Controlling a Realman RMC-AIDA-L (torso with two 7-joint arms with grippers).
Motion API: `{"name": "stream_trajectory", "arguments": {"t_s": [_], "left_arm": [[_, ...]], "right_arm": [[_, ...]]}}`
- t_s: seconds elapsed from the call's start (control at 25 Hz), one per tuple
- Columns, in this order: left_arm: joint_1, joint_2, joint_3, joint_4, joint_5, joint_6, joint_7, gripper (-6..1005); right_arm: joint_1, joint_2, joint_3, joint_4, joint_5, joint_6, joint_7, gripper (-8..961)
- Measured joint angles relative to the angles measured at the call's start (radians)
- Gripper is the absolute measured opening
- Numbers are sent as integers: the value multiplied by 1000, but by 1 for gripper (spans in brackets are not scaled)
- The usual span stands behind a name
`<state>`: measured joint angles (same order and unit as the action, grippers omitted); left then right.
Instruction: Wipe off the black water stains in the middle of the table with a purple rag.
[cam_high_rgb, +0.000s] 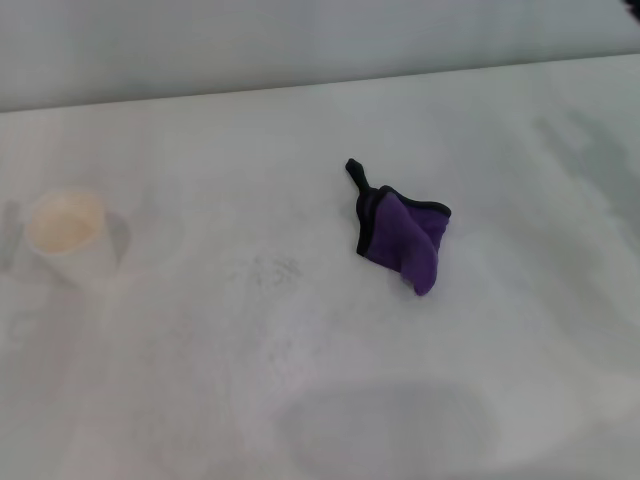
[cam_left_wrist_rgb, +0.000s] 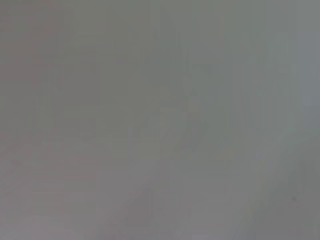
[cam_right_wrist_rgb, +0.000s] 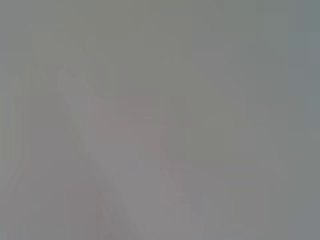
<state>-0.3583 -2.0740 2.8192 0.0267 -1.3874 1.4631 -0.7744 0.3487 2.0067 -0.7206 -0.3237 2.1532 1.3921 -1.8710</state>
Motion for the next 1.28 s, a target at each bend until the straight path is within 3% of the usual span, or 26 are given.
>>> {"name": "stream_trajectory", "arguments": {"t_s": [0.12, 0.24, 0.44, 1.28], "left_arm": [[2, 0, -1, -3, -6, -2, -7, 887], [5, 0, -1, -4, -15, -3, -7, 887], [19, -1, -1, -4, -41, -17, -7, 887], [-4, 0, -1, 2, -45, -95, -16, 887]], "right_arm": [[1, 2, 56, 134, 85, 8, -234, 874], [6, 3, 69, 247, 121, 0, -599, 873], [18, 4, 71, 310, 123, -53, -900, 872], [12, 6, 74, 354, 123, -79, -777, 870]]}}
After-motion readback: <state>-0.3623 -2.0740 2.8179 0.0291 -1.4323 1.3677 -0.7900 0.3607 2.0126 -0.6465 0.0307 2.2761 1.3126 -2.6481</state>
